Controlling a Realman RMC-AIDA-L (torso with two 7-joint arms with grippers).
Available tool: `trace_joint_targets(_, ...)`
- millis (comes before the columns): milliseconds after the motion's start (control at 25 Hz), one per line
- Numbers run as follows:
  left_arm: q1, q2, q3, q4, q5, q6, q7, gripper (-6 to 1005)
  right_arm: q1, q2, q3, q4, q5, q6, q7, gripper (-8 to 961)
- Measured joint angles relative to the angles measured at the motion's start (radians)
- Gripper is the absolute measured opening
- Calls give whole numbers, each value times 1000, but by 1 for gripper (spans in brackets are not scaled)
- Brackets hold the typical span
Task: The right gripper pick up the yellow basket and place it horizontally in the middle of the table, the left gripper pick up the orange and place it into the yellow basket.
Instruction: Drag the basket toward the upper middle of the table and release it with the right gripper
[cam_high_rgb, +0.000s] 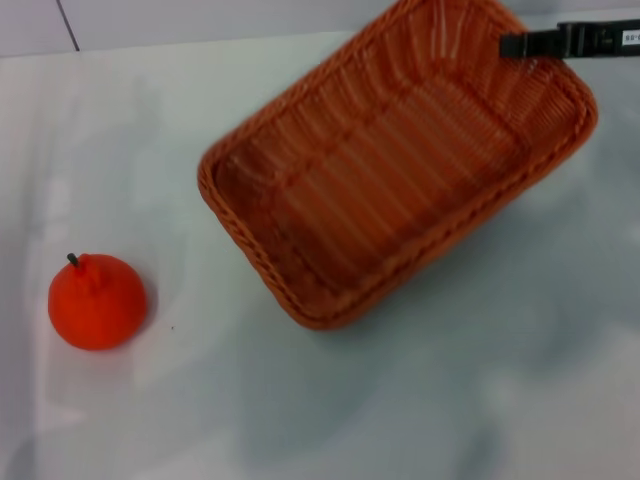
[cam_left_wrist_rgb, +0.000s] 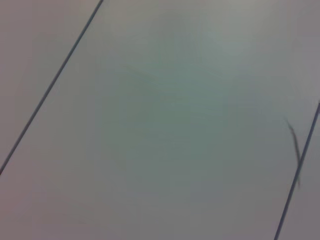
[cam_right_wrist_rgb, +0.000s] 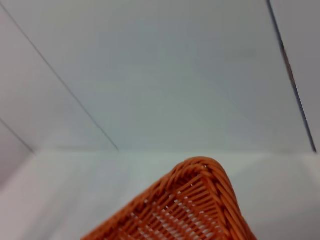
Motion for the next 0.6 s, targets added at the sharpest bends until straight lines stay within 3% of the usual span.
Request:
trace_joint_targets(400,-8,0,0,0,0,-4,0,645,-6,23,10,166,230,-51,-72,198)
trace_joint_targets(600,-11,1,0,0,-3,-6,0,645,-9,73,12,275,338,-172,-133,198)
